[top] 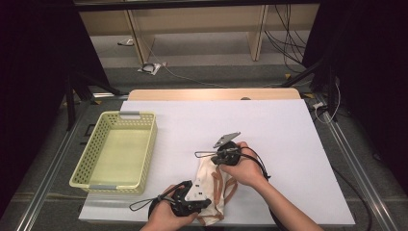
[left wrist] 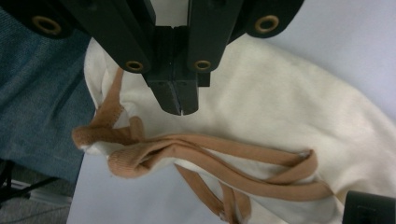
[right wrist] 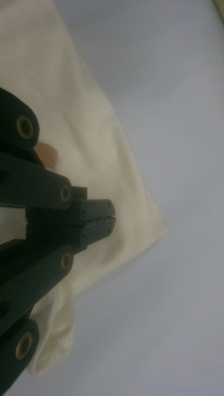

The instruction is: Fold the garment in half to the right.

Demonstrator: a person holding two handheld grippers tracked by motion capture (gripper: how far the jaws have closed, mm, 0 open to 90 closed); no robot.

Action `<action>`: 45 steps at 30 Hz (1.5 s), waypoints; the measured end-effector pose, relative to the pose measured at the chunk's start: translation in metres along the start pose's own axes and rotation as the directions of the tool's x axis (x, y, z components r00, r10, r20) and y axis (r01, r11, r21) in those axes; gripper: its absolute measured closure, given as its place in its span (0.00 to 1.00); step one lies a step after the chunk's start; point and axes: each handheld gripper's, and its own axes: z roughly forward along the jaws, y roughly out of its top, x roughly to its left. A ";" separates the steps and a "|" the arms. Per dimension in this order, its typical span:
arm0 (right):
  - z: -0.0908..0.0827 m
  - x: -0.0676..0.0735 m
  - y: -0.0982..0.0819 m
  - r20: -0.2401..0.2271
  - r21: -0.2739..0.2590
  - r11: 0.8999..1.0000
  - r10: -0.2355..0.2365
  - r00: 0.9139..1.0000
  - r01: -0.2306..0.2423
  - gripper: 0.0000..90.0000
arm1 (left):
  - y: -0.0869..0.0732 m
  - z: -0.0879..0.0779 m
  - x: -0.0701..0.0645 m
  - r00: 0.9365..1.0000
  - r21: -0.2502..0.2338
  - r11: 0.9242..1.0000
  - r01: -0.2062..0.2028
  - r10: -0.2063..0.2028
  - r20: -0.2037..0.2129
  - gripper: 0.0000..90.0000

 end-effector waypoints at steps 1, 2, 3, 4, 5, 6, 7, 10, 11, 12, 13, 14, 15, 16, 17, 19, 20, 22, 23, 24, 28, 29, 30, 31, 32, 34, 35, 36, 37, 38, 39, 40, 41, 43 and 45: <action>0.002 -0.001 0.000 0.001 0.015 1.000 -0.001 1.000 0.001 1.00 | 0.001 0.001 0.000 1.000 0.008 1.000 -0.007 0.007 0.002 1.00; 0.003 -0.001 0.000 0.002 0.028 1.000 -0.003 1.000 0.003 1.00 | 0.003 0.003 0.001 1.000 0.011 1.000 -0.004 0.004 0.003 1.00; 0.004 -0.002 -0.001 0.004 0.034 0.999 -0.003 1.000 0.003 1.00 | 0.003 0.004 0.001 1.000 0.013 1.000 -0.002 0.002 0.005 1.00; 0.003 -0.002 -0.001 0.002 0.041 0.999 0.000 1.000 0.000 1.00 | 0.004 0.005 0.001 1.000 0.018 1.000 0.003 -0.003 0.006 1.00; 0.003 -0.003 -0.002 0.002 0.044 0.999 -0.005 1.000 0.005 1.00 | 0.004 0.006 0.001 1.000 0.023 1.000 0.004 -0.004 0.008 1.00; 0.002 -0.003 -0.002 0.002 0.047 0.999 -0.001 1.000 0.001 1.00 | 0.005 0.007 0.002 1.000 0.027 1.000 0.005 -0.005 0.009 1.00; 0.001 -0.002 -0.002 0.001 0.059 0.998 0.012 1.000 -0.012 1.00 | 0.005 0.008 0.002 1.000 0.026 1.000 0.011 -0.011 0.013 1.00; 0.000 -0.004 -0.005 0.000 0.066 0.998 0.006 1.000 -0.006 1.00 | 0.007 0.010 0.003 1.000 0.028 1.000 0.011 -0.011 0.015 1.00; -0.001 -0.004 -0.005 -0.005 0.072 0.997 0.003 1.000 -0.003 1.00 | 0.008 0.010 0.003 1.000 0.027 1.000 0.012 -0.012 0.015 0.99; -0.002 -0.004 -0.006 -0.003 0.074 0.997 0.007 1.000 -0.007 1.00 | 0.008 0.011 0.004 1.000 0.028 1.000 0.010 -0.010 0.016 0.99; -0.003 -0.004 -0.007 -0.002 0.074 0.997 0.005 1.000 -0.004 1.00 | 0.009 0.011 0.004 1.000 0.029 1.000 0.008 -0.009 0.018 0.99; -0.004 -0.004 -0.008 -0.003 0.076 0.997 0.007 1.000 -0.007 1.00 | 0.010 0.012 0.004 1.000 0.028 1.000 0.007 -0.008 0.018 0.99; -0.005 -0.005 -0.009 -0.002 0.079 0.997 -0.010 1.000 0.010 1.00 | 0.011 0.012 0.004 1.000 0.026 1.000 0.004 -0.005 0.018 0.99; -0.007 -0.005 -0.009 -0.002 0.080 0.997 0.011 1.000 -0.011 1.00 | 0.012 0.012 0.003 1.000 0.024 1.000 0.002 -0.003 0.018 0.99; -0.008 -0.006 -0.011 0.000 0.082 0.997 0.002 1.000 -0.002 1.00 | 0.013 0.013 0.003 1.000 0.023 1.000 0.000 0.000 0.018 0.99; -0.011 -0.008 -0.013 0.003 0.083 0.997 0.000 1.000 0.000 1.00 | 0.015 0.014 0.003 1.000 0.023 1.000 -0.002 0.002 0.018 0.98; -0.013 -0.008 -0.014 0.002 0.089 0.996 0.013 1.000 -0.013 1.00 | 0.015 0.015 0.002 1.000 0.023 1.000 -0.006 0.005 0.018 0.98; -0.016 -0.010 -0.017 0.004 0.089 0.996 0.016 1.000 -0.016 1.00 | 0.017 0.016 0.002 1.000 0.025 1.000 -0.009 0.009 0.019 0.97; -0.017 -0.011 -0.019 0.005 0.091 0.996 0.017 1.000 -0.018 1.00 | 0.018 0.017 0.001 1.000 0.021 1.000 -0.009 0.008 0.019 0.97; -0.018 -0.012 -0.020 0.007 0.092 0.995 0.022 1.000 -0.022 1.00 | 0.019 0.018 0.001 1.000 0.020 1.000 -0.008 0.008 0.018 0.97; -0.025 -0.015 -0.025 0.018 0.061 0.998 0.020 1.000 -0.021 1.00 | 0.024 0.021 0.000 1.000 0.012 1.000 -0.007 0.007 0.018 0.97; -0.027 -0.015 -0.025 0.020 0.055 0.998 0.027 0.999 -0.029 1.00 | 0.026 0.022 0.000 1.000 0.010 1.000 -0.012 0.011 0.018 0.97; -0.029 -0.016 -0.026 0.025 0.042 0.999 0.024 0.999 -0.025 1.00 | 0.028 0.023 -0.001 1.000 0.005 1.000 -0.016 0.016 0.018 0.97; -0.032 -0.017 -0.025 0.027 0.030 0.999 0.032 0.999 -0.033 1.00 | 0.030 0.024 -0.002 1.000 0.001 1.000 -0.019 0.019 0.017 0.97; -0.034 -0.018 -0.026 0.032 0.027 0.999 0.028 0.999 -0.029 1.00 | 0.032 0.025 -0.003 1.000 -0.001 1.000 -0.024 0.024 0.018 0.96; -0.038 -0.017 -0.025 0.035 0.012 0.999 0.049 0.998 -0.049 1.00 | 0.035 0.029 -0.006 0.999 -0.001 1.000 -0.027 0.027 0.026 0.96; -0.040 -0.018 -0.025 0.037 0.005 0.999 0.042 0.998 -0.042 1.00 | 0.036 0.031 -0.007 0.999 -0.005 1.000 -0.025 0.025 0.030 0.96; -0.041 -0.017 -0.025 0.038 -0.002 0.999 0.053 0.998 -0.053 1.00 | 0.037 0.032 -0.009 0.999 -0.003 0.999 -0.033 0.033 0.032 0.96; -0.042 -0.018 -0.025 0.043 -0.013 0.999 0.047 0.998 -0.047 1.00 | 0.038 0.034 -0.011 0.999 0.002 0.999 -0.041 0.041 0.034 0.96; -0.044 -0.018 -0.025 0.042 -0.015 0.998 0.054 0.998 -0.053 1.00 | 0.039 0.036 -0.014 0.998 0.002 0.999 -0.051 0.051 0.035 0.96; -0.044 -0.018 -0.024 0.043 -0.024 0.999 0.049 0.998 -0.048 1.00 | 0.039 0.036 -0.015 0.998 0.007 0.998 -0.058 0.058 0.035 0.96; -0.045 -0.017 -0.024 0.045 -0.036 0.998 0.057 0.997 -0.056 1.00 | 0.039 0.037 -0.016 0.997 0.007 0.998 -0.066 0.065 0.036 0.96; -0.045 -0.016 -0.023 0.043 -0.044 0.997 0.059 0.997 -0.058 1.00 | 0.040 0.037 -0.017 0.997 0.008 0.997 -0.071 0.071 0.036 0.96; -0.044 -0.014 -0.020 0.034 -0.064 0.996 0.058 0.998 -0.055 1.00 | 0.040 0.038 -0.019 0.996 0.013 0.997 -0.082 0.082 0.035 0.95; -0.044 -0.010 -0.017 0.020 -0.076 0.995 0.067 0.998 -0.065 1.00 | 0.040 0.039 -0.019 0.996 0.014 0.996 -0.083 0.082 0.037 0.95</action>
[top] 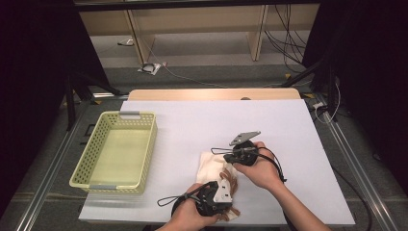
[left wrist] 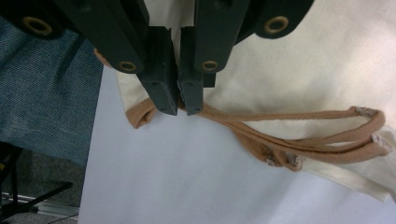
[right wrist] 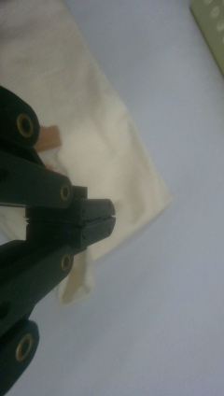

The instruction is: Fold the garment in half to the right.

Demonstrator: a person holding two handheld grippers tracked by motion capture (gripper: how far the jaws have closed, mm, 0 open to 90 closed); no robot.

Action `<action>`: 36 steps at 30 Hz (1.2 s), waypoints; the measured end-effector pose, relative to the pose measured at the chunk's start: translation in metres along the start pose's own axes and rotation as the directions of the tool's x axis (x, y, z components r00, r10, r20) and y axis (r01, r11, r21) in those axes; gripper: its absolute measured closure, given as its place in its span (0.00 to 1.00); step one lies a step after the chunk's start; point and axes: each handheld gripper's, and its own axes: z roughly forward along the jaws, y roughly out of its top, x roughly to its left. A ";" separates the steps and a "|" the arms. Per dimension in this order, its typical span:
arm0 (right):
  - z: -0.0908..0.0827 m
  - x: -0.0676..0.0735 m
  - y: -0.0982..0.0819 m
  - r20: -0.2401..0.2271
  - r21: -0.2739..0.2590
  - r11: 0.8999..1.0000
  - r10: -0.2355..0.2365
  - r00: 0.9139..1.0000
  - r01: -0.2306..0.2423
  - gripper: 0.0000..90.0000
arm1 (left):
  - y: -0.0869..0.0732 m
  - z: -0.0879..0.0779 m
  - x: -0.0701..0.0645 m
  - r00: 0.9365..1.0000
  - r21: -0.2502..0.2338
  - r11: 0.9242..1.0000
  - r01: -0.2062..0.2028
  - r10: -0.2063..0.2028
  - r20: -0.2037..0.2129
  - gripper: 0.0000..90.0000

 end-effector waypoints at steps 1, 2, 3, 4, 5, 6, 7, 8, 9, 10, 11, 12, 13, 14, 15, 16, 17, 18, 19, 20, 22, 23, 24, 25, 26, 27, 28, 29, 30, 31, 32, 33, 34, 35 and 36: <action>0.001 0.002 0.002 -0.001 0.000 1.000 -0.011 1.000 0.011 0.99 | 0.000 0.001 0.000 1.000 0.000 1.000 0.002 -0.002 0.000 0.94; 0.003 0.005 0.005 -0.005 -0.006 1.000 -0.009 1.000 0.009 0.99 | -0.001 0.001 0.000 1.000 0.000 1.000 0.006 -0.006 0.000 0.94; 0.005 0.007 0.008 -0.009 -0.004 1.000 -0.019 1.000 0.019 0.99 | -0.001 0.002 0.000 1.000 0.001 1.000 0.000 0.000 -0.001 0.94; 0.008 0.010 0.011 -0.014 0.001 1.000 -0.021 1.000 0.021 0.99 | -0.001 0.002 0.000 1.000 0.003 1.000 0.001 -0.001 0.000 0.94; 0.013 0.011 0.013 -0.017 0.006 1.000 -0.027 0.999 0.027 0.99 | -0.001 0.002 -0.001 1.000 0.001 1.000 0.001 -0.001 -0.001 0.94; 0.018 0.012 0.015 -0.023 0.023 1.000 -0.016 1.000 0.016 1.00 | -0.001 0.002 -0.001 1.000 0.000 1.000 -0.002 0.002 -0.003 0.94; 0.022 0.012 0.016 -0.026 0.038 0.999 -0.012 1.000 0.013 1.00 | -0.001 0.001 -0.002 1.000 0.002 1.000 -0.006 0.006 -0.006 0.94; 0.028 0.012 0.015 -0.029 0.055 0.998 -0.009 1.000 0.010 1.00 | -0.001 0.001 -0.002 1.000 0.004 1.000 -0.010 0.010 -0.006 0.94; 0.030 0.012 0.015 -0.031 0.072 0.997 0.000 1.000 0.003 1.00 | -0.001 0.001 -0.003 1.000 0.004 1.000 -0.011 0.011 -0.006 0.94; 0.034 0.013 0.014 -0.024 0.099 0.995 0.020 1.000 -0.017 1.00 | -0.001 0.001 -0.003 1.000 0.004 1.000 -0.011 0.011 -0.006 0.94; 0.036 0.012 0.012 -0.020 0.116 0.993 -0.008 1.000 0.010 1.00 | -0.001 0.001 -0.003 1.000 0.005 1.000 -0.011 0.011 -0.005 0.94; 0.036 0.013 0.012 -0.006 0.136 0.991 0.000 1.000 0.001 1.00 | -0.001 0.001 -0.003 1.000 0.006 1.000 -0.011 0.011 -0.005 0.94; 0.036 0.012 0.011 0.003 0.147 0.989 -0.017 1.000 0.016 1.00 | -0.001 0.002 -0.003 1.000 0.006 1.000 -0.011 0.011 -0.006 0.94; 0.035 0.012 0.011 0.008 0.160 0.987 -0.020 1.000 0.019 1.00 | -0.001 0.002 -0.003 1.000 0.007 1.000 -0.011 0.011 -0.006 0.94; 0.033 0.012 0.011 0.011 0.167 0.986 -0.014 1.000 0.012 1.00 | -0.001 0.002 -0.003 1.000 0.007 1.000 -0.012 0.012 -0.006 0.94; 0.031 0.012 0.011 0.015 0.186 0.983 -0.009 1.000 0.006 1.00 | 0.000 0.003 -0.004 1.000 0.008 1.000 -0.014 0.014 -0.007 0.95; 0.029 0.011 0.010 0.017 0.207 0.978 -0.030 0.999 0.025 1.00 | 0.000 0.003 -0.004 1.000 0.010 1.000 -0.015 0.015 -0.007 0.95; 0.027 0.010 0.009 0.021 0.212 0.977 -0.036 0.999 0.030 1.00 | 0.000 0.003 -0.004 1.000 0.010 1.000 -0.016 0.016 -0.007 0.95; 0.025 0.010 0.008 0.025 0.222 0.975 -0.021 0.999 0.015 1.00 | 0.001 0.003 -0.005 1.000 0.008 1.000 -0.015 0.015 -0.006 0.95; 0.023 0.008 0.006 0.026 0.234 0.972 -0.023 0.999 0.016 1.00 | 0.001 0.003 -0.005 1.000 0.008 1.000 -0.015 0.015 -0.006 0.95; 0.021 0.004 0.001 0.028 0.240 0.971 -0.012 1.000 0.005 1.00 | 0.001 0.003 -0.005 1.000 0.008 1.000 -0.016 0.016 -0.006 0.94; 0.020 0.001 -0.001 0.028 0.238 0.971 -0.017 0.999 0.010 1.00 | 0.001 0.003 -0.005 1.000 0.007 1.000 -0.015 0.015 -0.004 0.94; 0.018 -0.001 -0.004 0.036 0.236 0.972 -0.016 0.999 0.007 1.00 | 0.001 0.003 -0.005 1.000 0.007 1.000 -0.014 0.014 -0.003 0.94; 0.017 -0.003 -0.005 0.035 0.240 0.971 -0.005 0.999 -0.004 1.00 | 0.001 0.002 -0.005 1.000 0.005 1.000 -0.012 0.012 -0.002 0.94; 0.016 -0.005 -0.007 0.042 0.241 0.970 0.003 0.999 -0.013 1.00 | 0.001 0.002 -0.005 1.000 0.004 1.000 -0.011 0.011 -0.001 0.93; 0.016 -0.007 -0.009 0.047 0.229 0.973 0.006 0.999 -0.017 1.00 | 0.000 0.001 -0.005 1.000 0.001 1.000 -0.008 0.008 0.000 0.93; 0.014 -0.009 -0.011 0.047 0.234 0.972 0.005 0.999 -0.016 1.00 | 0.000 0.000 -0.004 1.000 0.000 1.000 -0.007 0.007 0.003 0.92; 0.013 -0.011 -0.012 0.045 0.235 0.972 0.000 0.999 -0.010 1.00 | 0.000 -0.001 -0.004 1.000 -0.003 1.000 -0.004 0.004 0.006 0.92; 0.012 -0.013 -0.014 0.045 0.236 0.972 0.007 0.999 -0.017 1.00 | 0.000 -0.003 -0.004 1.000 -0.009 1.000 -0.004 0.004 0.008 0.91; 0.012 -0.015 -0.016 0.049 0.234 0.972 0.012 0.999 -0.023 1.00 | 0.000 -0.004 -0.005 1.000 -0.016 1.000 -0.003 0.003 0.010 0.90; 0.011 -0.017 -0.018 0.049 0.235 0.972 0.013 0.999 -0.024 1.00 | -0.001 -0.006 -0.005 1.000 -0.020 1.000 -0.002 0.002 0.011 0.89; 0.010 -0.019 -0.019 0.052 0.236 0.971 0.023 0.998 -0.035 1.00 | -0.001 -0.008 -0.006 1.000 -0.019 1.000 -0.002 0.003 0.014 0.89; 0.010 -0.020 -0.020 0.053 0.233 0.972 0.027 0.998 -0.039 1.00 | -0.001 -0.010 -0.006 1.000 -0.017 1.000 -0.007 0.007 0.015 0.88; 0.009 -0.021 -0.022 0.055 0.232 0.972 0.027 0.998 -0.040 1.00 | -0.002 -0.011 -0.007 1.000 -0.019 1.000 -0.007 0.007 0.016 0.87; 0.009 -0.021 -0.022 0.054 0.234 0.971 0.036 0.998 -0.048 1.00 | -0.002 -0.013 -0.008 1.000 -0.022 1.000 -0.004 0.005 0.018 0.86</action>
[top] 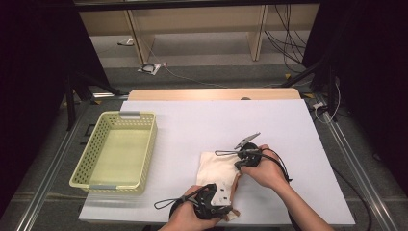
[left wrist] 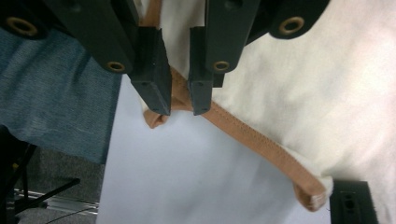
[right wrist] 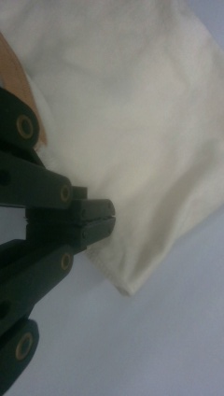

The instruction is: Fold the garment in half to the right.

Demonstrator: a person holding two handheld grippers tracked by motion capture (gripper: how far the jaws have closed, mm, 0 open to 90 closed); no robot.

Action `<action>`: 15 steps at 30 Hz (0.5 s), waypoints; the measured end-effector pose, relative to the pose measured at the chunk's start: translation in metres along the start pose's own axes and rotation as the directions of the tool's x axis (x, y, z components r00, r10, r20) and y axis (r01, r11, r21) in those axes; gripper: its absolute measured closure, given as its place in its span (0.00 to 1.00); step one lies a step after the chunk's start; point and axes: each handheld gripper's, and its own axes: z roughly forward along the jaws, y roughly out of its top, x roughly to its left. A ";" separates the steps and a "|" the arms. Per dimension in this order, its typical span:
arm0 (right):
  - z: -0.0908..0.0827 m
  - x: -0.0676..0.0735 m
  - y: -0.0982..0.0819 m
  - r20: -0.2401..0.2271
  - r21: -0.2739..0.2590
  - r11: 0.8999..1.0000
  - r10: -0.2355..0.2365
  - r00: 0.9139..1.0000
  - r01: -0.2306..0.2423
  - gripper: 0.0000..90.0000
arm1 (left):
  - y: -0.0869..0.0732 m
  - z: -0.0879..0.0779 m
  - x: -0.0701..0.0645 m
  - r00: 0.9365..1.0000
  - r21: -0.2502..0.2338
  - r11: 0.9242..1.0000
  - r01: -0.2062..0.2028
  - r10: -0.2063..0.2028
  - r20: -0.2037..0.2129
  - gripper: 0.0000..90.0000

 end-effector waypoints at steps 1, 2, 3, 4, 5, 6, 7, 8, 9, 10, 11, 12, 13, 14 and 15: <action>0.000 -0.001 -0.001 0.000 -0.003 1.000 -0.001 1.000 0.001 1.00 | -0.001 -0.002 0.000 1.000 -0.003 1.000 0.001 -0.001 0.001 0.86; 0.000 0.000 -0.001 -0.003 -0.001 1.000 0.007 1.000 -0.007 1.00 | -0.001 -0.004 -0.001 1.000 -0.006 1.000 0.003 -0.003 0.000 0.85; 0.001 -0.001 -0.001 -0.004 -0.004 1.000 0.003 1.000 -0.003 1.00 | -0.002 -0.005 -0.001 1.000 -0.011 1.000 0.004 -0.004 -0.001 0.85; 0.001 0.000 -0.001 -0.002 -0.006 1.000 0.009 1.000 -0.009 1.00 | -0.002 -0.006 -0.001 1.000 -0.013 1.000 0.006 -0.006 -0.001 0.85; 0.002 -0.001 -0.002 0.000 -0.004 1.000 0.000 1.000 0.000 1.00 | -0.003 -0.007 -0.001 1.000 -0.015 1.000 0.009 -0.009 -0.001 0.85; 0.004 -0.002 -0.002 0.001 -0.002 1.000 -0.003 1.000 0.003 1.00 | -0.003 -0.007 -0.001 1.000 -0.015 1.000 0.009 -0.009 -0.002 0.85; 0.005 -0.001 -0.002 -0.001 0.004 1.000 0.012 1.000 -0.012 1.00 | -0.003 -0.007 -0.001 1.000 -0.015 1.000 0.009 -0.009 -0.003 0.85; 0.006 -0.002 -0.003 -0.006 0.001 1.000 0.016 1.000 -0.016 1.00 | -0.004 -0.007 -0.001 1.000 -0.014 1.000 0.010 -0.010 -0.003 0.85; 0.006 -0.003 -0.003 -0.005 -0.001 1.000 0.012 1.000 -0.012 1.00 | -0.004 -0.007 0.000 1.000 -0.013 1.000 0.013 -0.013 -0.002 0.85; 0.005 -0.002 -0.003 -0.001 -0.005 1.000 0.022 1.000 -0.022 1.00 | -0.005 -0.007 0.000 1.000 -0.013 1.000 0.014 -0.014 -0.001 0.85; 0.005 -0.003 -0.003 -0.001 -0.008 1.000 0.010 1.000 -0.010 1.00 | -0.005 -0.007 0.000 1.000 -0.012 1.000 0.015 -0.015 -0.001 0.85; 0.004 -0.003 -0.004 0.002 -0.016 1.000 0.014 1.000 -0.014 1.00 | -0.006 -0.007 0.000 1.000 -0.014 1.000 0.016 -0.016 -0.001 0.84; 0.003 -0.003 -0.004 -0.003 -0.015 1.000 0.011 1.000 -0.011 1.00 | -0.006 -0.008 0.000 1.000 -0.019 1.000 0.018 -0.018 -0.002 0.84; 0.001 -0.002 -0.004 -0.004 -0.037 0.999 0.019 1.000 -0.020 0.99 | -0.006 -0.009 0.000 1.000 -0.024 1.000 0.017 -0.017 -0.001 0.83; 0.000 -0.002 -0.004 -0.002 -0.043 0.999 0.017 1.000 -0.017 0.98 | -0.007 -0.011 0.001 1.000 -0.035 0.999 0.020 -0.020 0.000 0.81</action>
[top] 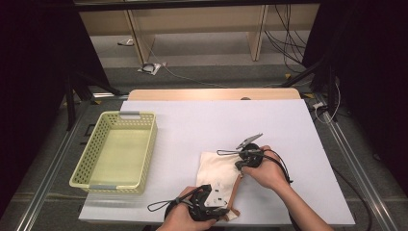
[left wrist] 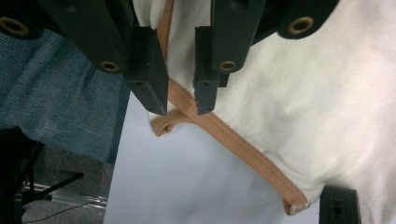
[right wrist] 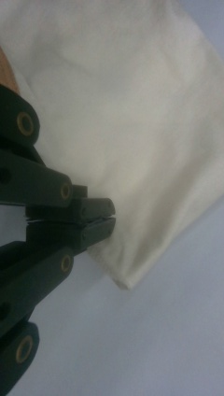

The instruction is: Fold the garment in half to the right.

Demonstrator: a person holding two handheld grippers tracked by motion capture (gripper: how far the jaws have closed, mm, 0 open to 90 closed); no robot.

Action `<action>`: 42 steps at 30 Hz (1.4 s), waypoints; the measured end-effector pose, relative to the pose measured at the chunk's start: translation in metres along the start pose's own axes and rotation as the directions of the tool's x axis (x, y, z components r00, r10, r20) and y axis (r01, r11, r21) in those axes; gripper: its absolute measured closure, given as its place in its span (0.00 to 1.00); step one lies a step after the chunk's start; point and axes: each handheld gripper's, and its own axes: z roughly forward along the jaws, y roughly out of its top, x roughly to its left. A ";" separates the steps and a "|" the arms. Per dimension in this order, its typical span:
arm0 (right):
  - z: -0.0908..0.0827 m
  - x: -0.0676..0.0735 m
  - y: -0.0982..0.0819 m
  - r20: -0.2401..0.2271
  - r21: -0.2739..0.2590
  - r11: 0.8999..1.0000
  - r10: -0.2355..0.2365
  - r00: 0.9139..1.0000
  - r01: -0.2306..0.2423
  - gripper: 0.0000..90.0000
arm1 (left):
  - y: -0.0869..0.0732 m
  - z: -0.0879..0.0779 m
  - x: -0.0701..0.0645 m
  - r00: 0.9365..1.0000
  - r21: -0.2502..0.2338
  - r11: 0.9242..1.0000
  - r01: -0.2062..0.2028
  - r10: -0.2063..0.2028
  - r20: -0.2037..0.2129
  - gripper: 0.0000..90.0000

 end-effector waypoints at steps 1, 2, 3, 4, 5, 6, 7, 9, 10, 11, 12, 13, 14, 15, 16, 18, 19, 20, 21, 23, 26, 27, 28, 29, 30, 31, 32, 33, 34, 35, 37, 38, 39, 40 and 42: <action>-0.003 0.001 0.000 0.005 -0.019 1.000 0.008 1.000 -0.008 0.97 | 0.000 -0.002 0.001 1.000 -0.004 1.000 0.001 -0.001 -0.001 0.79; -0.006 0.000 0.000 0.012 -0.035 0.999 -0.002 1.000 0.003 0.96 | -0.001 -0.004 0.001 1.000 -0.010 1.000 0.005 -0.005 -0.003 0.76; -0.009 0.001 0.000 0.013 -0.050 0.999 0.009 1.000 -0.009 0.95 | -0.002 -0.006 0.002 1.000 -0.019 1.000 0.011 -0.011 -0.004 0.74; -0.013 0.002 0.000 0.002 -0.055 0.998 0.043 0.999 -0.043 0.93 | -0.003 -0.009 0.004 1.000 -0.028 0.999 0.015 -0.015 -0.008 0.71; -0.015 -0.001 -0.003 0.021 -0.092 0.996 0.003 1.000 -0.001 0.90 | -0.004 -0.011 0.004 1.000 -0.035 0.999 0.021 -0.021 -0.012 0.67; -0.017 0.000 -0.004 0.019 -0.110 0.994 0.009 1.000 -0.007 0.88 | -0.005 -0.014 0.006 0.999 -0.045 0.999 0.031 -0.031 -0.017 0.65; -0.019 0.000 -0.006 0.010 -0.130 0.992 0.007 1.000 -0.006 0.86 | -0.007 -0.016 0.007 0.999 -0.055 0.998 0.040 -0.041 -0.020 0.62; -0.022 0.000 -0.013 -0.011 -0.180 0.984 -0.014 1.000 0.012 0.80 | -0.010 -0.021 0.011 0.997 -0.074 0.995 0.069 -0.071 -0.025 0.54; -0.023 0.001 -0.015 -0.018 -0.193 0.981 -0.016 1.000 0.012 0.78 | -0.012 -0.023 0.014 0.996 -0.083 0.993 0.089 -0.091 -0.025 0.51; -0.024 0.002 -0.018 -0.022 -0.202 0.979 -0.025 0.999 0.020 0.77 | -0.013 -0.025 0.016 0.994 -0.092 0.990 0.106 -0.109 -0.028 0.48; -0.025 0.002 -0.021 -0.017 -0.214 0.977 -0.028 0.999 0.024 0.75 | -0.014 -0.027 0.018 0.992 -0.099 0.988 0.118 -0.122 -0.036 0.44; -0.026 0.003 -0.024 -0.011 -0.220 0.975 -0.026 1.000 0.022 0.73 | -0.015 -0.029 0.020 0.990 -0.103 0.987 0.125 -0.130 -0.047 0.40; -0.027 0.003 -0.028 -0.007 -0.234 0.972 -0.031 0.999 0.029 0.72 | -0.016 -0.031 0.023 0.989 -0.108 0.986 0.129 -0.136 -0.060 0.36; -0.028 0.004 -0.032 -0.009 -0.251 0.968 -0.031 0.999 0.028 0.70 | -0.016 -0.032 0.024 0.988 -0.109 0.985 0.131 -0.139 -0.065 0.32; -0.029 0.003 -0.035 -0.010 -0.265 0.964 -0.040 0.999 0.036 0.68 | -0.017 -0.033 0.026 0.987 -0.118 0.983 0.138 -0.147 -0.071 0.31; -0.031 0.004 -0.041 -0.018 -0.286 0.957 -0.046 0.999 0.039 0.65 | -0.018 -0.034 0.028 0.984 -0.119 0.983 0.143 -0.154 -0.091 0.29; -0.032 0.004 -0.044 -0.020 -0.296 0.954 -0.045 0.999 0.037 0.64 | -0.019 -0.034 0.029 0.983 -0.120 0.982 0.146 -0.158 -0.099 0.27; -0.033 0.004 -0.046 -0.019 -0.306 0.951 -0.041 0.999 0.033 0.63 | -0.019 -0.035 0.030 0.981 -0.118 0.982 0.150 -0.162 -0.106 0.25; -0.035 0.004 -0.049 -0.023 -0.310 0.951 -0.029 0.999 0.021 0.62 | -0.020 -0.035 0.032 0.979 -0.115 0.981 0.156 -0.169 -0.111 0.22; -0.037 0.005 -0.054 -0.033 -0.328 0.945 -0.024 0.999 0.012 0.60 | -0.022 -0.036 0.035 0.975 -0.116 0.978 0.175 -0.188 -0.116 0.17; -0.040 0.007 -0.059 -0.040 -0.340 0.941 -0.012 0.999 -0.002 0.54 | -0.027 -0.038 0.039 0.971 -0.101 0.976 0.195 -0.206 -0.121 0.12; -0.041 0.008 -0.061 -0.038 -0.356 0.934 -0.019 0.999 0.004 0.53 | -0.029 -0.038 0.040 0.970 -0.096 0.975 0.199 -0.210 -0.125 0.09; -0.041 0.009 -0.063 -0.038 -0.364 0.931 -0.020 0.999 0.005 0.51 | -0.032 -0.039 0.041 0.968 -0.094 0.974 0.204 -0.215 -0.130 0.08; -0.042 0.010 -0.066 -0.044 -0.365 0.931 -0.018 0.999 0.001 0.49 | -0.034 -0.041 0.042 0.966 -0.095 0.973 0.212 -0.224 -0.130 0.06; -0.042 0.010 -0.067 -0.046 -0.369 0.929 -0.017 0.999 -0.001 0.48 | -0.037 -0.043 0.043 0.963 -0.097 0.970 0.224 -0.236 -0.130 0.04; -0.042 0.011 -0.070 -0.048 -0.380 0.925 -0.012 0.999 -0.007 0.46 | -0.039 -0.044 0.044 0.961 -0.103 0.968 0.229 -0.242 -0.131 0.04; -0.042 0.012 -0.072 -0.048 -0.386 0.922 -0.010 0.999 -0.009 0.43 | -0.041 -0.046 0.045 0.959 -0.109 0.966 0.236 -0.249 -0.137 0.03; -0.042 0.013 -0.074 -0.053 -0.390 0.921 -0.011 0.999 -0.011 0.41 | -0.042 -0.047 0.046 0.958 -0.112 0.965 0.237 -0.251 -0.138 0.02; -0.042 0.013 -0.076 -0.052 -0.399 0.917 -0.015 0.999 -0.007 0.40 | -0.043 -0.049 0.047 0.957 -0.114 0.964 0.239 -0.254 -0.139 0.00; -0.043 0.013 -0.077 -0.054 -0.406 0.914 -0.012 0.998 -0.011 0.38 | -0.044 -0.050 0.048 0.955 -0.118 0.963 0.243 -0.259 -0.143 0.00; -0.044 0.015 -0.080 -0.065 -0.421 0.907 -0.002 0.998 -0.026 0.34 | -0.045 -0.051 0.050 0.954 -0.120 0.963 0.243 -0.260 -0.152 0.00; -0.045 0.015 -0.081 -0.067 -0.425 0.905 0.000 0.998 -0.029 0.33 | -0.045 -0.051 0.051 0.952 -0.124 0.961 0.248 -0.266 -0.154 0.00; -0.046 0.016 -0.082 -0.065 -0.431 0.902 0.001 0.998 -0.029 0.32 | -0.046 -0.051 0.051 0.952 -0.124 0.961 0.248 -0.265 -0.153 0.00; -0.046 0.016 -0.083 -0.064 -0.433 0.901 -0.002 0.998 -0.026 0.32 | -0.047 -0.050 0.052 0.951 -0.125 0.960 0.252 -0.269 -0.152 0.00; -0.046 0.018 -0.086 -0.070 -0.444 0.896 -0.001 0.998 -0.030 0.31 | -0.048 -0.050 0.052 0.951 -0.125 0.959 0.253 -0.270 -0.151 0.00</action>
